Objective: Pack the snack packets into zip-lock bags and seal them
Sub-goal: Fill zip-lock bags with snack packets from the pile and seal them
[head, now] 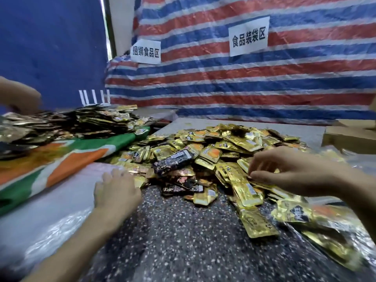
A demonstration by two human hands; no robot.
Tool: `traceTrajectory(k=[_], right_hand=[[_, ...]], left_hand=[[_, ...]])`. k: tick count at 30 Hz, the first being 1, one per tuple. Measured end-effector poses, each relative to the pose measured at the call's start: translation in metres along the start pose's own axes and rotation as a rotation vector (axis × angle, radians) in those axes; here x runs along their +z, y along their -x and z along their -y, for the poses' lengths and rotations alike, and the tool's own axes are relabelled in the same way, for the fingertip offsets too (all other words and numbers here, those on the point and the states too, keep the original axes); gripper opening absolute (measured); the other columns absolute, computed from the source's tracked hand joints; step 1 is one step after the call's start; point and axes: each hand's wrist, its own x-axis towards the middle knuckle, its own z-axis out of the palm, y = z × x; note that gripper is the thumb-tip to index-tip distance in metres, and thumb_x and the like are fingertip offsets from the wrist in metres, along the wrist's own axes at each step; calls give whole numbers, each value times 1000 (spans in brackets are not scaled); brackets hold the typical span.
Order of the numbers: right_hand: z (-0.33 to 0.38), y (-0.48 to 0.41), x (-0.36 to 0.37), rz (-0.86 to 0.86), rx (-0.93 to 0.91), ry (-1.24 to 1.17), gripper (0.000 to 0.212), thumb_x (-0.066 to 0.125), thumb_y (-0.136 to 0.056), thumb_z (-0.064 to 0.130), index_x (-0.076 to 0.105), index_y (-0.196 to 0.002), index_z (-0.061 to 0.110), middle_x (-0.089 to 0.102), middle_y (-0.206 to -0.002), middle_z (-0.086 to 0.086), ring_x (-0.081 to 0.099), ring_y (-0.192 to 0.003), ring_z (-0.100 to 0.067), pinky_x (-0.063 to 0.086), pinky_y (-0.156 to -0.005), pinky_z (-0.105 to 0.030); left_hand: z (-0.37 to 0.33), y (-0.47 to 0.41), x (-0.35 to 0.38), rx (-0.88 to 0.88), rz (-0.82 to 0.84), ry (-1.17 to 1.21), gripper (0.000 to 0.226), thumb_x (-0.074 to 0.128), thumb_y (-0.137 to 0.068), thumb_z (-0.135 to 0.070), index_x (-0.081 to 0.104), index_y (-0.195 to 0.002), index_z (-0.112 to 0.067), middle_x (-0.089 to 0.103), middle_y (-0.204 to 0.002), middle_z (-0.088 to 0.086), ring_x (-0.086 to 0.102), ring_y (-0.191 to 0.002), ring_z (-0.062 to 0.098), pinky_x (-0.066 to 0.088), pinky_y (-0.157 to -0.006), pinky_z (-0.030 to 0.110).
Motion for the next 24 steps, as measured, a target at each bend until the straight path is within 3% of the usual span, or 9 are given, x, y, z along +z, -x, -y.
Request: traceTrajectory(k=[3, 6, 8, 9, 13, 15, 18, 21, 24], right_hand=[[2, 2, -4, -5, 19, 7, 20, 54, -87, 55, 64, -98, 41, 67, -96, 19, 59, -92, 13, 56, -79, -23], [5, 5, -7, -4, 46, -15, 44, 47, -69, 70, 66, -95, 39, 69, -92, 17, 62, -90, 8, 57, -81, -30], [4, 6, -6, -6, 52, -19, 44, 48, -69, 70, 66, -94, 39, 70, -91, 17, 63, -90, 6, 58, -80, -31], [3, 5, -6, -10, 51, -20, 38, 50, -74, 66, 67, -94, 39, 70, -91, 18, 63, -89, 6, 58, -81, -31], [1, 4, -4, -19, 17, -34, 4, 64, -88, 40, 66, -91, 38, 69, -91, 17, 63, -90, 7, 57, -80, -25], [1, 4, -6, -45, 9, -31, 17, 66, -89, 17, 67, -84, 33, 69, -89, 13, 63, -91, 3, 54, -76, -22], [4, 5, -12, -135, -5, -55, 35, 60, -78, -9, 63, -66, 24, 69, -88, 8, 63, -92, -10, 51, -79, -30], [5, 7, -16, -233, -21, -104, 31, 54, -63, -19, 58, -57, 12, 65, -75, -4, 62, -83, -22, 53, -71, -46], [6, 8, -16, -324, -41, -126, 31, 50, -58, -23, 47, -49, 6, 52, -56, -17, 53, -65, -39, 51, -63, -59]], left_hand=[[31, -9, 15, -186, 150, -118, 45, 49, -93, -27, 53, -134, -9, 54, -135, 14, 53, -122, 32, 46, -94, 36], [49, -12, 25, -143, 109, -155, 24, 51, -92, -23, 60, -115, -23, 65, -122, 2, 62, -113, 24, 43, -77, 30], [56, -14, 24, -143, 21, -106, 11, 57, -90, -26, 60, -100, -24, 68, -112, 1, 64, -104, 25, 36, -69, 29], [59, -16, 23, -147, -8, -77, 9, 61, -87, -29, 59, -94, -23, 69, -106, 1, 65, -99, 25, 36, -67, 29], [67, -27, 6, -154, 67, 93, 41, 80, -76, -47, 59, -63, -14, 66, -67, -2, 63, -70, 22, 38, -62, 26], [70, -34, -6, -170, 119, 149, 46, 78, -81, -42, 57, -54, -12, 61, -55, -1, 61, -61, 21, 45, -64, 27], [68, -39, -26, -177, 91, 169, 9, 75, -84, -25, 73, -81, -17, 69, -71, 6, 68, -75, 27, 57, -77, 38], [63, -41, -37, -168, 82, 150, 32, 71, -80, -16, 72, -111, -27, 69, -73, 7, 66, -74, 28, 56, -72, 37], [57, -43, -41, -166, -1, 117, 12, 75, -81, -23, 74, -92, -22, 68, -77, 6, 65, -77, 28, 55, -69, 35]])
